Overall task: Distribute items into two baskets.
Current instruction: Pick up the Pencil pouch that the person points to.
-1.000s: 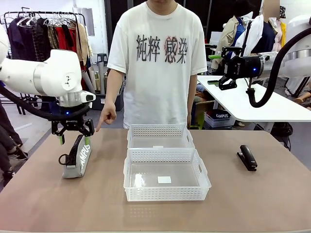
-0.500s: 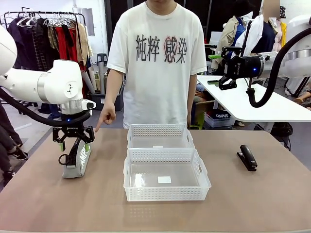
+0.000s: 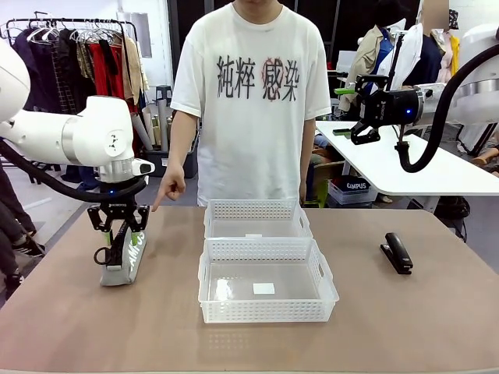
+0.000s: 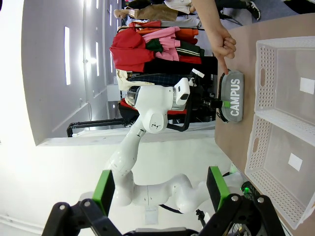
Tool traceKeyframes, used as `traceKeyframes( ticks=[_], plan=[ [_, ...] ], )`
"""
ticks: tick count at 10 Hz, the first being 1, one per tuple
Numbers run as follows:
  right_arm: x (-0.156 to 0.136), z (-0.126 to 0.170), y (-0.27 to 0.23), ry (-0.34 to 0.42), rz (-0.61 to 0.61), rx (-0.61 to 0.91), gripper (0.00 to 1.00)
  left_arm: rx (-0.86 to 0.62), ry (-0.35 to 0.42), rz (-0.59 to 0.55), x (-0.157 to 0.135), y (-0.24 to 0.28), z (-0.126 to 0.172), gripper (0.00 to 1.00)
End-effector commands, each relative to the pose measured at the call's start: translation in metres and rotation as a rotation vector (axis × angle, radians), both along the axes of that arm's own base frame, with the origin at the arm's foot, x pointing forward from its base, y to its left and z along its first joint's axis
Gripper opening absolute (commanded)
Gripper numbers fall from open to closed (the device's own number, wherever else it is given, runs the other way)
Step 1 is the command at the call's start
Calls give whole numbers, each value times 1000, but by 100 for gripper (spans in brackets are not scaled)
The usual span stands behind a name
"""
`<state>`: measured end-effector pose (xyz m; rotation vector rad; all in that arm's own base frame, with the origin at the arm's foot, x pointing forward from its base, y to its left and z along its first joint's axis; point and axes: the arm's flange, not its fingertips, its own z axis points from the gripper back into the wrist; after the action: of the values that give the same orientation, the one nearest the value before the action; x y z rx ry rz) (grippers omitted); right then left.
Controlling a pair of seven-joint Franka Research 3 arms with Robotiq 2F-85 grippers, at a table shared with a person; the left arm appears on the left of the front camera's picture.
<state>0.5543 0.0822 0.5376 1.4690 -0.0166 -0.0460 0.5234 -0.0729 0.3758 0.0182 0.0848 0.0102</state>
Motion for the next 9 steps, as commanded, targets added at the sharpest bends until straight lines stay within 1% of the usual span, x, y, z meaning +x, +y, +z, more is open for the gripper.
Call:
traceKeyframes(
  ticks=[1, 5, 7, 9],
  plan=[
    [0, 3, 1, -6, -8, -2, 100, -15, -1, 29, 2, 1, 4, 0],
    [0, 3, 1, -6, -8, -2, 100, -8, 1, 38, 0, 3, 9, 0],
    [0, 3, 1, -6, -8, -2, 100, 9, 23, 6, -6, 0, 20, 0],
    [0, 3, 1, -6, -8, -2, 100, 25, 5, -7, -12, -4, 40, 0]
  ],
)
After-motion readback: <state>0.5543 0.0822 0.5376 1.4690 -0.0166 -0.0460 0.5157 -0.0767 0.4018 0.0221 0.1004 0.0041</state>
